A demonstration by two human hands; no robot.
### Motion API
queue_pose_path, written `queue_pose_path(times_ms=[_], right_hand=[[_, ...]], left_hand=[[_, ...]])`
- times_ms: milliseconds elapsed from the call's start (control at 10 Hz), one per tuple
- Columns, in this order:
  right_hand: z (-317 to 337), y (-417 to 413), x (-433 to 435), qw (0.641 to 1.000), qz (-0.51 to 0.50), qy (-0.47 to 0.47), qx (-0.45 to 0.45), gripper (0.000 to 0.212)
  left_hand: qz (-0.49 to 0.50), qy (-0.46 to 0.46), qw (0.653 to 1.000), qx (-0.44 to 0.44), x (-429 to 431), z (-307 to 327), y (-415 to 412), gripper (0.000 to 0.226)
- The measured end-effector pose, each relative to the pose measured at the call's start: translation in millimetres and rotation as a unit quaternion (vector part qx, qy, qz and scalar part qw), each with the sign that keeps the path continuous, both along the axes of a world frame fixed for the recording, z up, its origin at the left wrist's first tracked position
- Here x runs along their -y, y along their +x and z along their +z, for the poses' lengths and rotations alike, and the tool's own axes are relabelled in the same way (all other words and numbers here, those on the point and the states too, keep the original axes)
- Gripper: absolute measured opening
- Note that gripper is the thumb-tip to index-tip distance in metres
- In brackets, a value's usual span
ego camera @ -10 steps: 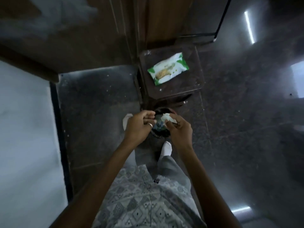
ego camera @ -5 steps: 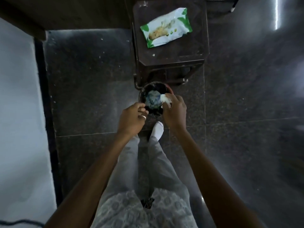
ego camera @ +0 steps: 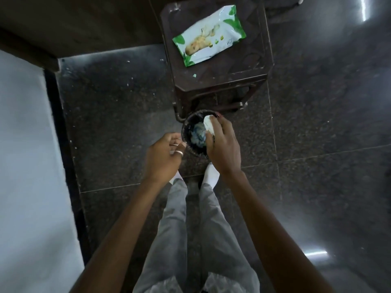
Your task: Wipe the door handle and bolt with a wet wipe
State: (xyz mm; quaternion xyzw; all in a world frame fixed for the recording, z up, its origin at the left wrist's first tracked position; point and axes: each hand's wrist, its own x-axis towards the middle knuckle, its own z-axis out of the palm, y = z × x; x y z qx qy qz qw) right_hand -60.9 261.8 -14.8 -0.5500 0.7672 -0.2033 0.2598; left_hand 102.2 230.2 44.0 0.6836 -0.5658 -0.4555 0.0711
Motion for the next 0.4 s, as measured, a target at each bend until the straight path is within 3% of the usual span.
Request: queue_pose_path(times_ms=[100,400], right_hand=[[-29.3,-2.9,-4.9,0.993,0.015,0.116,0.017,0.055],[-17.0,-7.3,-21.7,0.995,0.005,0.093,0.030,0.048]], left_hand=[[-0.005,0.006,1.000,-0.002,-0.5,-2.2,-4.6,0.029],[0.002,-0.005,1.000,-0.003,-7.7,7.6,-14.9,0.031]])
